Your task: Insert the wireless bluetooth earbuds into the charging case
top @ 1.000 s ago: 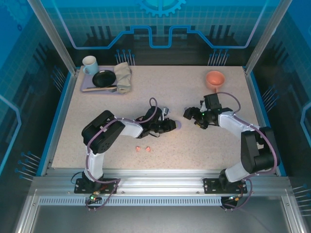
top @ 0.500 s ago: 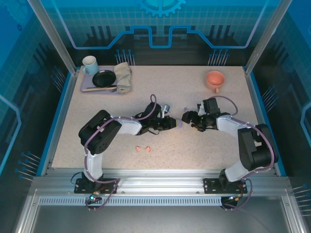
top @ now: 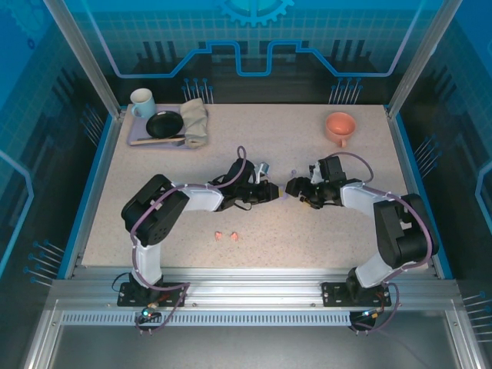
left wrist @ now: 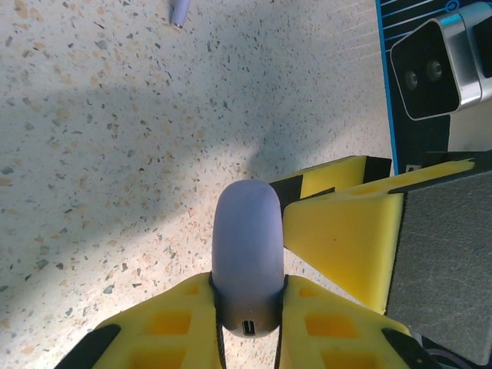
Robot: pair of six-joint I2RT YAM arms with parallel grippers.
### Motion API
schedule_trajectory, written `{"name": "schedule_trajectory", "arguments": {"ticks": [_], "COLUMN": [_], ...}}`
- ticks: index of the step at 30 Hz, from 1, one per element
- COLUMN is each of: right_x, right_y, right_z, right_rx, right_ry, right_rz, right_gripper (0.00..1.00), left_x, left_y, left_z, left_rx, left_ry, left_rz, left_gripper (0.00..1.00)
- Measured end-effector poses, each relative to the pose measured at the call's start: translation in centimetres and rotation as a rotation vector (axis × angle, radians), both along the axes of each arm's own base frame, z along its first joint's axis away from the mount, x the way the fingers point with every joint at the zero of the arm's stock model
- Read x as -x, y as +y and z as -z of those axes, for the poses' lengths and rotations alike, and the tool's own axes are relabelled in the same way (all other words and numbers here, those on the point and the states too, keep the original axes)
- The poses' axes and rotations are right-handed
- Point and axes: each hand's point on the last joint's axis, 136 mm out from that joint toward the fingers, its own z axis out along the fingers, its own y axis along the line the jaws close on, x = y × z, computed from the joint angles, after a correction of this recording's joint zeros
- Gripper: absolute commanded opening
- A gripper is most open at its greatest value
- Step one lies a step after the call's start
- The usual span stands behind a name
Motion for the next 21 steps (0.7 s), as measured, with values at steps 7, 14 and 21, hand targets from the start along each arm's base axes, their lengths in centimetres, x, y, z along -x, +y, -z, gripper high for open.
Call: {"name": "schedule_trajectory", "arguments": {"ticks": [7,14,21], "right_x": [0.0,-0.1,0.3], "right_y": [-0.4,-0.6,-2.6], "right_z": [1.3,1.5,0.3], "right_rx": [0.013,0.009,-0.076], "right_ry": [0.029,0.041,0.019], "right_rz": [0.011,0.018,0.073], "right_gripper": [0.72,0.71,0.63], "left_x": [0.2,0.0,-0.4], "left_y": [0.3,0.4,0.7], "left_z": [-0.9,-4.8,-6.5], "left_rx": [-0.001,0.046,0.085], "left_ry": [-0.001,-0.074,-0.106], "left_rz": [0.0,0.004,0.014], "left_gripper": [0.19,0.19,0.19]}}
